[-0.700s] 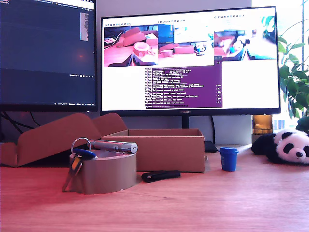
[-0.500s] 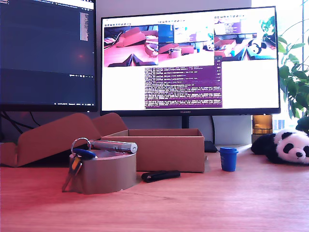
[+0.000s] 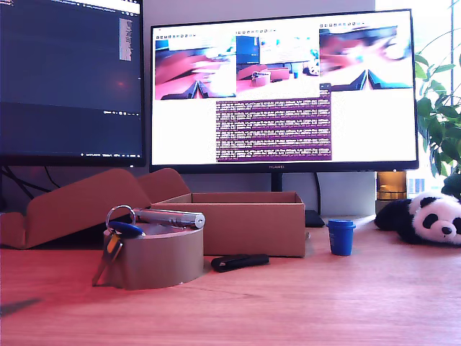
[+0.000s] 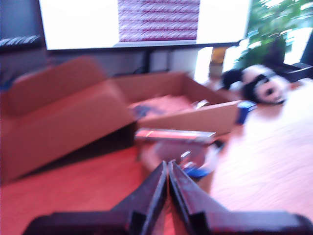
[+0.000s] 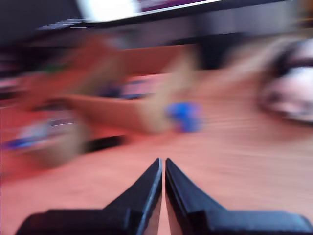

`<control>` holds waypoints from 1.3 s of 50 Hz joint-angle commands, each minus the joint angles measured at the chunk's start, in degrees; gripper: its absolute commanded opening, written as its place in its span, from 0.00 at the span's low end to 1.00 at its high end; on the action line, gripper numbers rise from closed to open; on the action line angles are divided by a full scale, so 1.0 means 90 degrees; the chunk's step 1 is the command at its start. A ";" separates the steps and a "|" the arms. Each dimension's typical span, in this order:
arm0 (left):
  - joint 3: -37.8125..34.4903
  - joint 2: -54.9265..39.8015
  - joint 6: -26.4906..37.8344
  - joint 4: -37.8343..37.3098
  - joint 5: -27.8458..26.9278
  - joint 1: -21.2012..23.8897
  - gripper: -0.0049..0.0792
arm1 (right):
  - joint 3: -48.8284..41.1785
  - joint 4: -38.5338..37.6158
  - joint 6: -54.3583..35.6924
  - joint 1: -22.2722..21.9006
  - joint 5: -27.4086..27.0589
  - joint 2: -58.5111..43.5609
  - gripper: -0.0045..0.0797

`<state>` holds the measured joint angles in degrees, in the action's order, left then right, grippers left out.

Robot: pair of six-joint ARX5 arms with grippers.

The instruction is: Pick up the keys and place it inside the cardboard box

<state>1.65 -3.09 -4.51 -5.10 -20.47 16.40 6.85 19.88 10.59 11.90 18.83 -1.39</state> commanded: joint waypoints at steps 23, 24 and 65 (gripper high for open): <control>-0.0100 -0.0066 0.0002 0.0063 -0.0002 0.0653 0.03 | -0.0304 -0.0639 -0.0170 0.1695 0.0486 -0.0015 0.04; -0.0100 -0.0078 0.0002 0.0063 0.0000 0.0673 0.03 | -0.0359 -0.0704 -0.0202 0.1741 0.0403 -0.0019 0.04; -0.0100 -0.0950 -0.0350 0.0345 0.0168 0.1156 0.18 | -0.0653 -0.1076 -0.0342 0.2178 -0.0882 -0.0024 0.04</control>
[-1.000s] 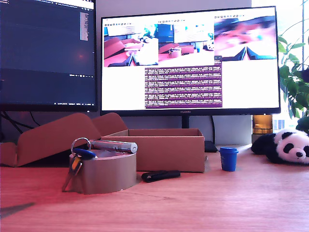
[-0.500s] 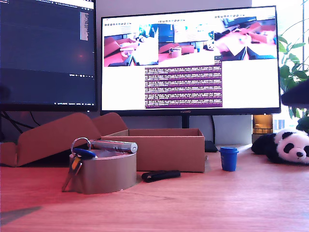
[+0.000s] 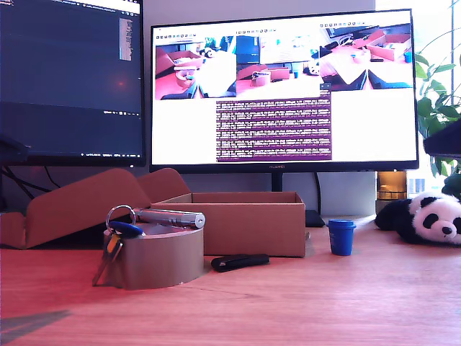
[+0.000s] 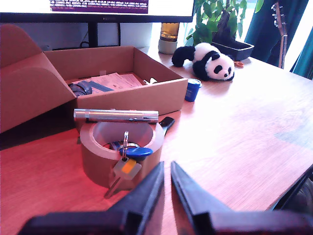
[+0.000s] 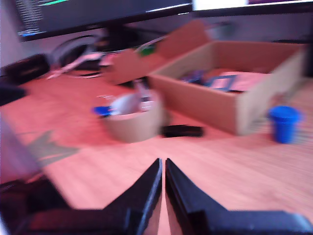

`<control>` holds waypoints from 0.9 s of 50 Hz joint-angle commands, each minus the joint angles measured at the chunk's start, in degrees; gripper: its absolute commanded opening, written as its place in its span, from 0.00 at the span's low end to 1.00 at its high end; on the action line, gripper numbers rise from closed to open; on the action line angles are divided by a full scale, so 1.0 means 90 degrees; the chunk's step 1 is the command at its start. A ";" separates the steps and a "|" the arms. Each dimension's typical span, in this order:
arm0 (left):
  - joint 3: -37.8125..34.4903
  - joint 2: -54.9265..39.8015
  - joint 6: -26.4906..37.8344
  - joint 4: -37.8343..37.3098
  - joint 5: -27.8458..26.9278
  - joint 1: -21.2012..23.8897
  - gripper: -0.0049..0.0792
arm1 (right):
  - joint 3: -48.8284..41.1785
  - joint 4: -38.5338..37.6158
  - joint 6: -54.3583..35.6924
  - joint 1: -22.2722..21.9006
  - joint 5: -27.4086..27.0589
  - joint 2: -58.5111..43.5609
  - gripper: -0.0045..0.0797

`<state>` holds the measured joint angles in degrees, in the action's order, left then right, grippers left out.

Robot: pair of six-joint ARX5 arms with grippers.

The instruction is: Pick up the keys and place it inside the cardboard box

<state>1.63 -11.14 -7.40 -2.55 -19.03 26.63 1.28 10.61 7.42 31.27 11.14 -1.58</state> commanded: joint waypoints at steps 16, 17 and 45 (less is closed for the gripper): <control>-0.0097 -0.0134 -0.0029 0.0653 0.0340 0.0070 0.49 | -0.0034 -0.0005 0.0012 0.0027 -0.0017 -0.0002 0.04; -0.0097 -0.0158 -0.0029 0.0719 0.0362 0.0085 0.49 | -0.0034 -0.0005 0.0012 0.0027 -0.0019 -0.0002 0.04; -0.0097 -0.2487 0.0381 0.2640 0.0721 0.0393 0.49 | -0.0034 -0.0012 0.0007 0.0029 -0.0017 -0.0002 0.04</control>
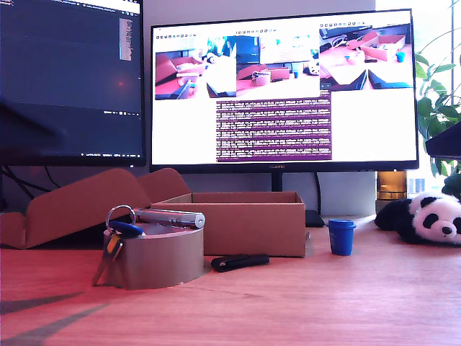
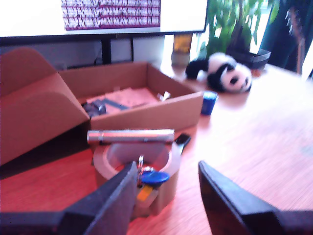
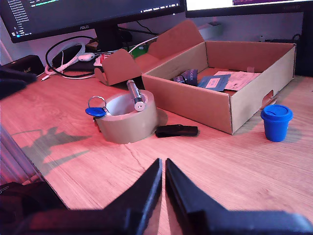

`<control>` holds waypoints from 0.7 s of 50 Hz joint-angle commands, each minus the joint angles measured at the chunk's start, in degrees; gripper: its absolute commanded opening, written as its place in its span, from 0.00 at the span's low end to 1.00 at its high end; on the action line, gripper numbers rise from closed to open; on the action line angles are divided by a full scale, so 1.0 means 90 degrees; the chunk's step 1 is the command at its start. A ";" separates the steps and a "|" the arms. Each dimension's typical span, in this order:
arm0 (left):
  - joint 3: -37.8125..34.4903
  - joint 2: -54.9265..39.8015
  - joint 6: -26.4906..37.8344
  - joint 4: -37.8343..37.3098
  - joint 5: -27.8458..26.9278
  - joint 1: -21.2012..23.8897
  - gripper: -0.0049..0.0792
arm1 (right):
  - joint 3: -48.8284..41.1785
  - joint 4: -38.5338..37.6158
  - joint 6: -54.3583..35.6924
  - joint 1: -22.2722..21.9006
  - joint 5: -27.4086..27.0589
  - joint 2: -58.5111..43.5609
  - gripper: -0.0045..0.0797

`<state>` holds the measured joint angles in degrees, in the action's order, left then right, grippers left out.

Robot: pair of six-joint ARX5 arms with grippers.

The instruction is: Pick up the keys and place it inside the cardboard box

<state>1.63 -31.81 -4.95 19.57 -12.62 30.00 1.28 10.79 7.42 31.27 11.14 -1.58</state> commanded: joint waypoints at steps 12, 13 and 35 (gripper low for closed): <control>-0.0097 -0.1307 0.0279 0.0974 0.0119 0.0019 0.49 | -0.0034 -0.0032 0.0022 0.0221 0.0731 -0.0002 0.04; -0.0097 -0.1394 0.0284 0.1044 0.0134 0.0019 0.49 | -0.0034 -0.0032 0.0029 0.0265 0.0731 -0.0002 0.04; -0.0087 -0.3162 0.0437 0.2936 0.0170 0.0019 0.49 | -0.0034 -0.0032 0.0012 0.0512 0.0525 -0.0002 0.04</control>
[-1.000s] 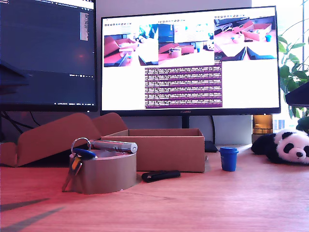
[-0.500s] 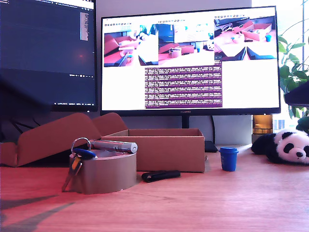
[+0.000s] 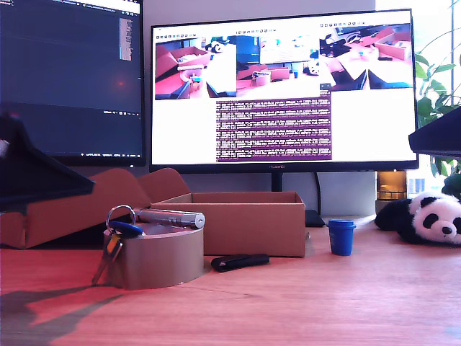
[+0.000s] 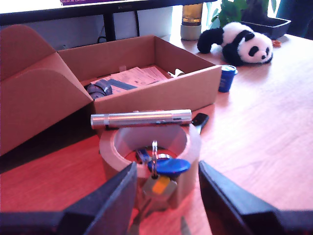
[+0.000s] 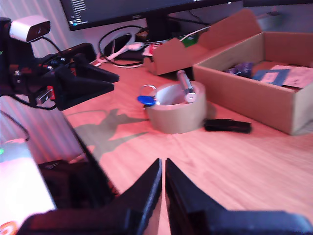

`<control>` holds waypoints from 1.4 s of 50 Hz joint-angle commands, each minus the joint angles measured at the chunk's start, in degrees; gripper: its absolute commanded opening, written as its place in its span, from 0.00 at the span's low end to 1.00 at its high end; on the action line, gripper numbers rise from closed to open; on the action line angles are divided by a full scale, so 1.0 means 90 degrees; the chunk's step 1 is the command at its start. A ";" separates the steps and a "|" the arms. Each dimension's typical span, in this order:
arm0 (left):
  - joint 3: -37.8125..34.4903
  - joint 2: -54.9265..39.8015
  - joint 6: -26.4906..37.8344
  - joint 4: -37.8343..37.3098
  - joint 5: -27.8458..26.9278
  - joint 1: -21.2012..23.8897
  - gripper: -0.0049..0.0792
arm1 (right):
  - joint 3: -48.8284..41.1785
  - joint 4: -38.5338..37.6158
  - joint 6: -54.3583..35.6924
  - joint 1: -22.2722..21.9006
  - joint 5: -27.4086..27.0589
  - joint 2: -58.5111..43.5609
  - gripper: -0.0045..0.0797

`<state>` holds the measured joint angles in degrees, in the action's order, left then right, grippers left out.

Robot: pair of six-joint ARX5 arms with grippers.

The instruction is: Pick up the keys and place it inside the cardboard box

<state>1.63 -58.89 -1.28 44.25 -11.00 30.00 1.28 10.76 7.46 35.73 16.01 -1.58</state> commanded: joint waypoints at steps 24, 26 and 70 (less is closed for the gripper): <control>0.0335 -0.1950 0.0027 0.1515 -0.0010 0.0019 0.48 | -0.0034 -0.0024 0.0007 0.0017 -0.0087 -0.0002 0.04; 0.0408 -0.2081 0.0029 0.1576 -0.0010 0.0019 0.48 | -0.0034 -0.0022 0.0007 0.0017 -0.0121 -0.0002 0.04; 0.1156 -0.3415 0.0087 0.1661 -0.0007 0.0019 0.16 | -0.0034 -0.0022 0.0007 0.0017 -0.0236 -0.0002 0.04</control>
<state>11.97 -88.75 -1.17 59.16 -11.00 30.00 1.28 10.79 7.46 35.73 14.33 -1.58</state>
